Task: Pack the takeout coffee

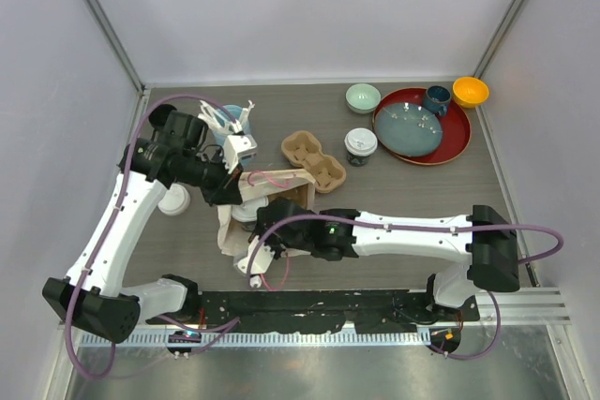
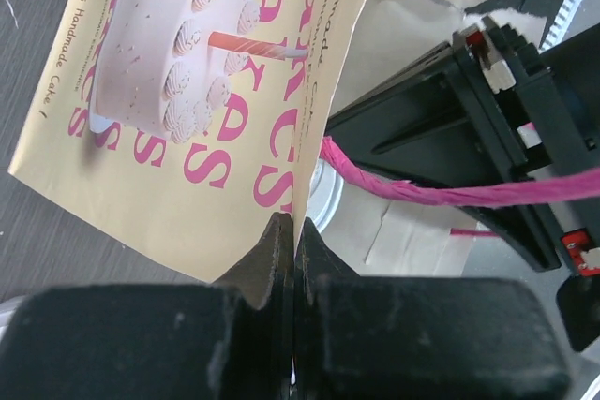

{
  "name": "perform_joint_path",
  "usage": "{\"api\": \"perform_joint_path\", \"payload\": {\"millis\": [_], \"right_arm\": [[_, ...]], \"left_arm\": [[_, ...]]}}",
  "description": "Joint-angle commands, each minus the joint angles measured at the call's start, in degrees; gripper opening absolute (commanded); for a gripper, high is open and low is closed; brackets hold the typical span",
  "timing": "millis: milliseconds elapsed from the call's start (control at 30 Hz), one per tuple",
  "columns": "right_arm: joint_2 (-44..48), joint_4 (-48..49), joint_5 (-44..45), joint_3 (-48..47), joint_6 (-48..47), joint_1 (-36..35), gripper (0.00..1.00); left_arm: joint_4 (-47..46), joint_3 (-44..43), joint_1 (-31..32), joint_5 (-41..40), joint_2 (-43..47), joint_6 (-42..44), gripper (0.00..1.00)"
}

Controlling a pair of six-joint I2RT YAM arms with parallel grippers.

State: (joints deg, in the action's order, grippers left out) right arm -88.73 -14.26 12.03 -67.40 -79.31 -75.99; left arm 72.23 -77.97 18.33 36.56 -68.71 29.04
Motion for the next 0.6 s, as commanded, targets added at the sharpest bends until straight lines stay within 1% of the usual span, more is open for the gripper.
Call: {"api": "perform_joint_path", "payload": {"millis": [0, 167, 333, 367, 433, 467, 500, 567], "right_arm": [[2.86, -9.29, -4.38, -5.64, -7.27, 0.40, 0.01], [-0.29, -12.01, -3.16, -8.28, -11.38, 1.45, 0.01], [-2.32, -9.74, 1.32, -8.46, -16.31, 2.51, 0.01], [-2.59, -7.21, 2.28, -7.76, -19.28, 2.68, 0.01], [-3.20, -3.16, 4.65, -4.52, -22.02, 2.95, 0.01], [-3.47, 1.21, 5.10, -3.45, -23.42, 2.86, 0.01], [-3.73, 2.99, 5.11, -2.57, -25.18, 3.03, 0.01], [-3.99, 6.16, 3.71, -0.81, -25.81, 3.21, 0.01]], "left_arm": [[1.95, -1.13, 0.13, 0.97, 1.21, 4.18, 0.00], [3.80, -2.62, 0.30, 4.75, 0.68, 5.15, 0.00], [6.08, -2.36, 0.66, 6.60, 1.12, 7.26, 0.00], [6.35, -2.36, 0.66, 7.21, 1.03, 7.44, 0.00], [6.70, -2.62, 0.66, 8.97, 0.59, 7.44, 0.00], [6.87, -2.80, 0.66, 9.49, 0.51, 7.52, 0.00], [6.79, -2.88, 0.66, 10.19, 0.33, 7.44, 0.00], [5.65, -2.88, 0.57, 10.20, 0.33, 6.91, 0.00]]}}
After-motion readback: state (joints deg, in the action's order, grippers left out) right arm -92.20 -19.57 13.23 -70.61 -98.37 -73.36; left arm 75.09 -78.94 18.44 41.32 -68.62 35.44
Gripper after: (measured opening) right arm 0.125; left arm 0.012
